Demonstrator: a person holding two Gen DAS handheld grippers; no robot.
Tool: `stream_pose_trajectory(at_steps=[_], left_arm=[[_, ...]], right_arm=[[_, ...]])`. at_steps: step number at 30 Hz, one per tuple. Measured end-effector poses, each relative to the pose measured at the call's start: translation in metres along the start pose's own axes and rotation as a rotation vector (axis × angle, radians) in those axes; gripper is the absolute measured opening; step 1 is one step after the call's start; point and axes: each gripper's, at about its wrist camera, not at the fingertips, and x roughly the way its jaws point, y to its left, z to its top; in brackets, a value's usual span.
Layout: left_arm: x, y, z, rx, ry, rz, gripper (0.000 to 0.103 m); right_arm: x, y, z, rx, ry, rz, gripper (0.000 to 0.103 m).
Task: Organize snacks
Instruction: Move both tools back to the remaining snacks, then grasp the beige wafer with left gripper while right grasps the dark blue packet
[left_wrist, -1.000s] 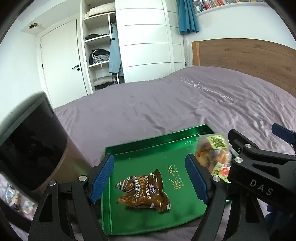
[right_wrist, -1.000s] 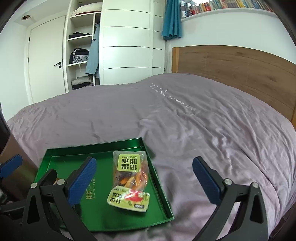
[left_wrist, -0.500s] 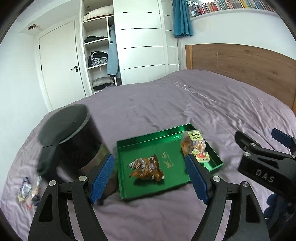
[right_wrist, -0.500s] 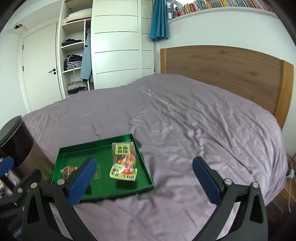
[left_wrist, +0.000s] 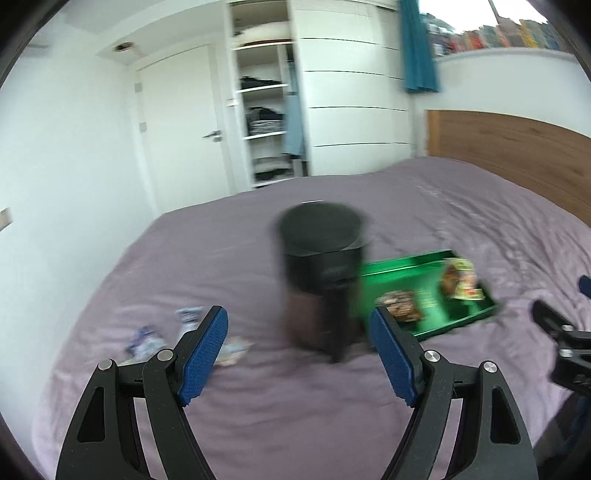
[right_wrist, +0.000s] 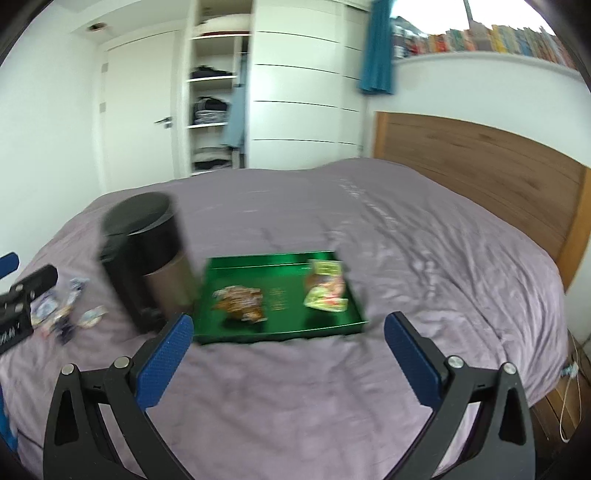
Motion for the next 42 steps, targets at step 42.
stream_pose_trajectory(at_steps=[42], left_arm=[[0.238, 0.308, -0.146, -0.428, 0.455, 0.251, 0.074]], right_arm=[[0.206, 0.386, -0.05, -0.524, 0.276, 0.573, 0.076]])
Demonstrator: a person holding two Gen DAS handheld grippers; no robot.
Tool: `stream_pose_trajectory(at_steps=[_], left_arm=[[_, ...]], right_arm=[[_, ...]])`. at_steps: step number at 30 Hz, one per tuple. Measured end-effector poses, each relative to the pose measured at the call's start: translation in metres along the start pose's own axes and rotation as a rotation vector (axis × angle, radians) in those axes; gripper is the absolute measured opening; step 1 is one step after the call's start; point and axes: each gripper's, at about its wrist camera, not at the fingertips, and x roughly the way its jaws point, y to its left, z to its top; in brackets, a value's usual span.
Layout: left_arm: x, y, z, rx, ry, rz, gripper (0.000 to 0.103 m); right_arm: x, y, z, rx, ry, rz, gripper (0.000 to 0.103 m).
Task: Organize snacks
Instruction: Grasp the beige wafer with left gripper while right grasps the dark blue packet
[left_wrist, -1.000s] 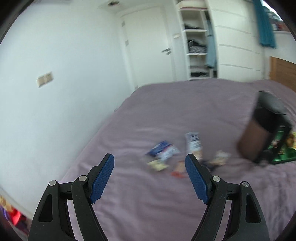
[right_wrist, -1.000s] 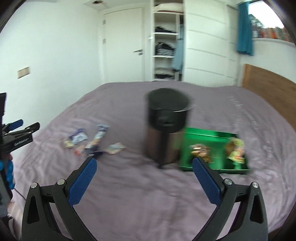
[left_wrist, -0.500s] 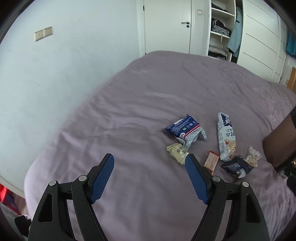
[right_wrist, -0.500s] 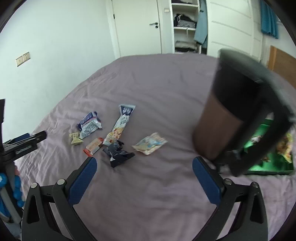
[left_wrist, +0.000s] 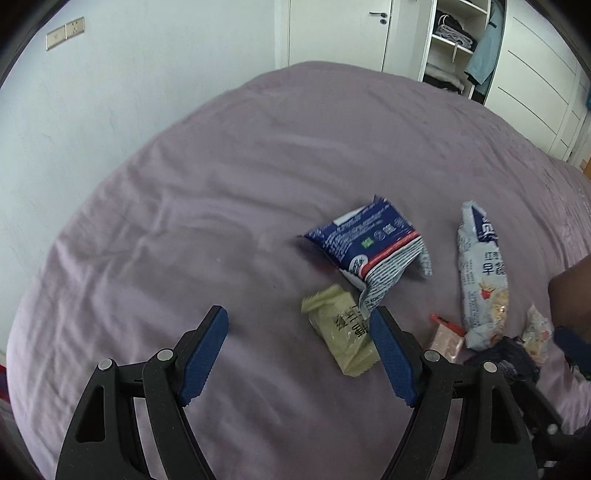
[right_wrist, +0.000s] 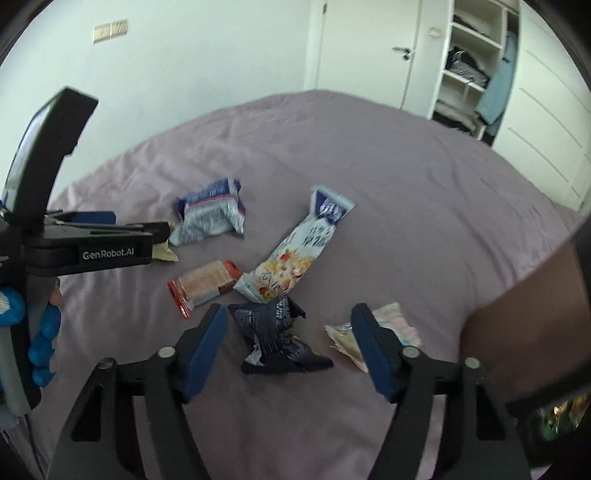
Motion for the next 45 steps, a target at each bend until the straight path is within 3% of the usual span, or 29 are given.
stream_pose_trajectory(at_steps=[6, 7, 8, 10, 17, 21, 29, 30, 31, 33, 38, 45], left_arm=[[0.01, 0.004, -0.001, -0.022, 0.007, -0.033, 0.074], [0.01, 0.005, -0.002, -0.026, 0.008, -0.041, 0.074], [0.011, 0.007, -0.002, -0.029, 0.008, -0.048, 0.074], [0.012, 0.01, -0.004, -0.038, 0.011, -0.064, 0.071], [0.012, 0.008, -0.009, -0.026, 0.044, -0.103, 0.066], [0.012, 0.015, -0.008, -0.069, 0.046, -0.114, 0.054], [0.014, 0.017, 0.0, -0.06, 0.04, -0.11, 0.054], [0.016, 0.018, 0.003, -0.057, 0.038, -0.11, 0.048], [0.018, 0.017, 0.005, -0.053, 0.038, -0.11, 0.032], [0.024, 0.018, 0.006, -0.046, 0.061, -0.123, 0.015], [0.02, 0.018, 0.001, -0.002, 0.057, -0.133, 0.014], [0.004, 0.025, -0.002, -0.02, 0.042, -0.157, 0.013]], right_arm=[[0.023, 0.0, -0.006, -0.028, 0.063, 0.027, 0.076], [0.026, 0.0, -0.007, -0.029, 0.069, 0.031, 0.068], [0.027, 0.0, -0.008, -0.027, 0.076, 0.036, 0.055], [0.029, -0.002, -0.011, -0.018, 0.084, 0.054, 0.043], [0.031, -0.006, -0.018, 0.017, 0.094, 0.086, 0.041], [0.028, -0.011, -0.019, 0.041, 0.085, 0.097, 0.039], [0.028, -0.01, -0.02, 0.049, 0.088, 0.091, 0.039], [0.027, -0.01, -0.02, 0.053, 0.087, 0.092, 0.039], [0.026, -0.01, -0.02, 0.056, 0.086, 0.096, 0.039], [0.025, -0.009, -0.022, 0.061, 0.088, 0.108, 0.033], [0.02, -0.007, -0.03, 0.074, 0.092, 0.13, 0.027], [0.003, -0.015, -0.038, 0.171, 0.074, 0.18, 0.025]])
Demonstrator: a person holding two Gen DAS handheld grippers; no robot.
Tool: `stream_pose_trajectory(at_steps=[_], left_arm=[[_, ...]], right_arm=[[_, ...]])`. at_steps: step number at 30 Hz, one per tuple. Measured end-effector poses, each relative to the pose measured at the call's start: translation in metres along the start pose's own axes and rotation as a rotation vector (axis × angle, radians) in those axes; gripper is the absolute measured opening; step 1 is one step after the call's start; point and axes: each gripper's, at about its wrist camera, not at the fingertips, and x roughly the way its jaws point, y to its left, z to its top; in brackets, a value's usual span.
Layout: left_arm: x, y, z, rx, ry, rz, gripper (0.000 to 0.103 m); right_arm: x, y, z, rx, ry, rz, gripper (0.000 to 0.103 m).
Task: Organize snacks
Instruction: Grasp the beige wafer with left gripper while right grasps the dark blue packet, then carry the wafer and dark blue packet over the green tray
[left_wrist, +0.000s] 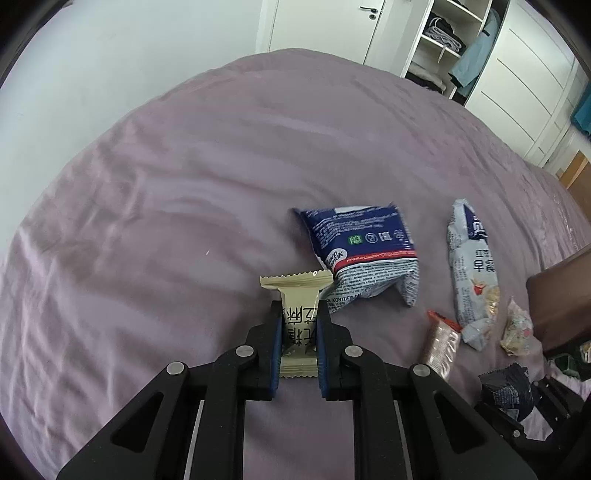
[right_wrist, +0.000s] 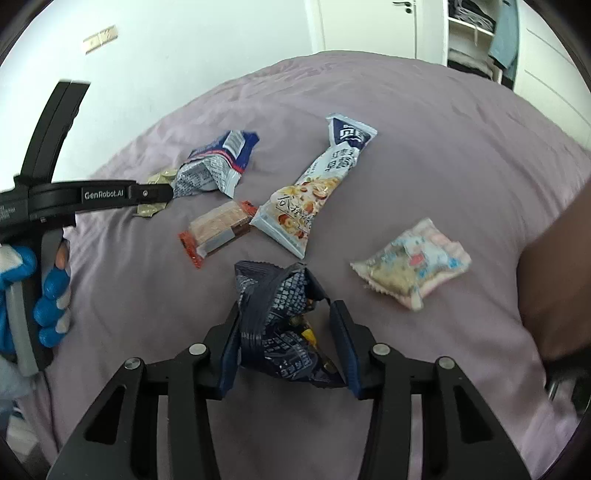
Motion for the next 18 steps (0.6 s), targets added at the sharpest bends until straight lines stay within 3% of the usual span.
stream_pose_trajectory(at_steps=[2, 18], left_arm=[[-0.008, 0.0, -0.003, 0.002, -0.008, 0.001, 0.013], [-0.079, 0.003, -0.038, 0.016, -0.022, -0.038, 0.013]], right_arm=[[-0.008, 0.0, -0.003, 0.025, -0.008, 0.014, 0.016], [-0.089, 0.029, -0.033, 0.048, -0.072, -0.012, 0.015]])
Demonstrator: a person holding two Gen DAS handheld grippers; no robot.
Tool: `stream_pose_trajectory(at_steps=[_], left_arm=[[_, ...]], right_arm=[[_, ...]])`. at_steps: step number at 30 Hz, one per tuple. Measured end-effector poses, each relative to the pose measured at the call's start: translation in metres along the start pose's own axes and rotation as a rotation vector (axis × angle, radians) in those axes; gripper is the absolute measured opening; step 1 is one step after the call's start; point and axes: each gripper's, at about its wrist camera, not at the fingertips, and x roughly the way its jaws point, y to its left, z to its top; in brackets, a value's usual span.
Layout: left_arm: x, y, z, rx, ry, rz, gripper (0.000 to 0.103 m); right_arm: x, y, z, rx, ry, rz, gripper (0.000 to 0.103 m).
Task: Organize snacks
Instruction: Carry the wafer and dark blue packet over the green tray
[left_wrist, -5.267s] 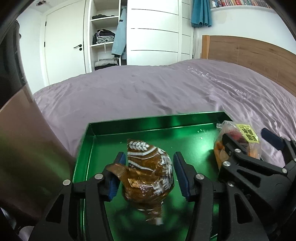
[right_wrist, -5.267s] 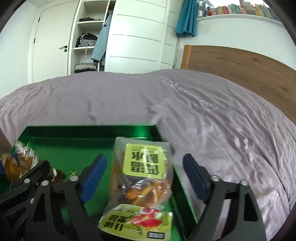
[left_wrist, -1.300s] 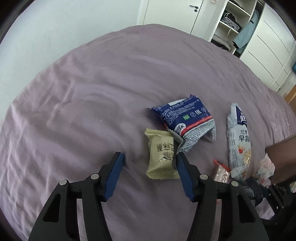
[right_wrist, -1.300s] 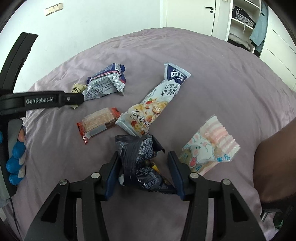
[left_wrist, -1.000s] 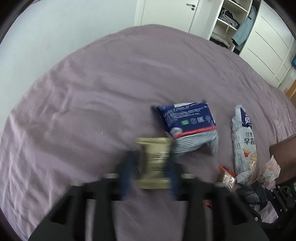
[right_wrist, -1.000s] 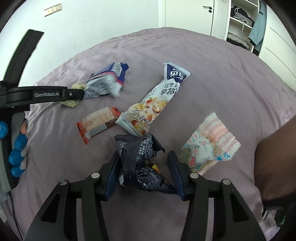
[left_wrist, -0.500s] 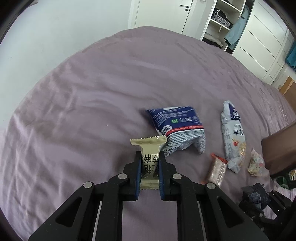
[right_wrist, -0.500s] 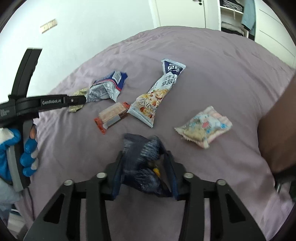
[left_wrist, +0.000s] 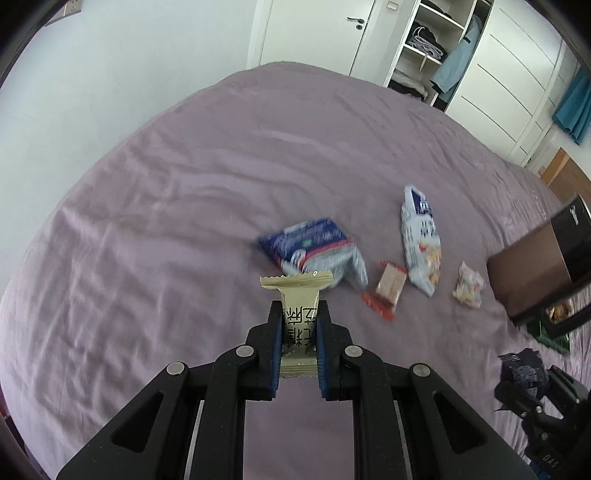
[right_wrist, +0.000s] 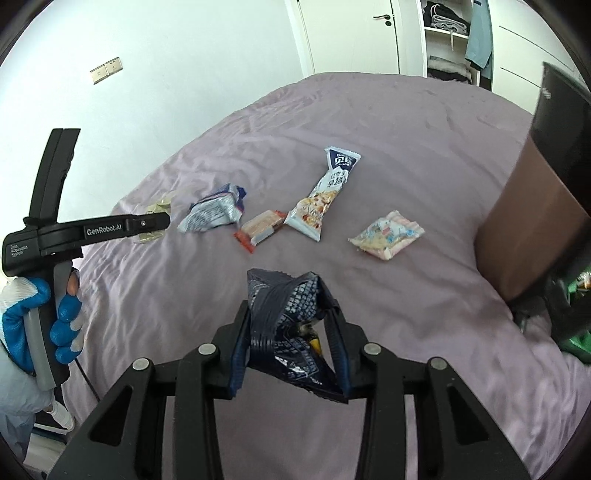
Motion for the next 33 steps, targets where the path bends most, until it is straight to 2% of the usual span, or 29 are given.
stream_pose_trajectory(at_steps=[4, 8, 13, 17, 25, 33], left_arm=[[-0.018, -0.001, -0.012, -0.016, -0.007, -0.015, 0.013], [-0.043, -0.016, -0.024, 0.042, -0.027, -0.028, 0.013], [-0.068, -0.057, -0.048, 0.127, -0.013, -0.09, 0.013], [-0.081, -0.104, -0.065, 0.212, 0.005, -0.169, 0.013], [-0.116, -0.231, -0.091, 0.435, 0.009, -0.34, 0.013], [-0.126, -0.339, -0.097, 0.584, 0.003, -0.445, 0.013]], right_arm=[[-0.02, 0.0, -0.016, 0.018, -0.012, -0.01, 0.015], [-0.046, -0.009, -0.039, 0.049, -0.028, -0.027, 0.015], [-0.082, -0.042, -0.07, 0.129, -0.061, -0.078, 0.015], [-0.117, -0.079, -0.091, 0.188, -0.103, -0.14, 0.015], [-0.19, -0.162, -0.118, 0.324, -0.222, -0.281, 0.015], [-0.232, -0.234, -0.126, 0.408, -0.301, -0.381, 0.015]])
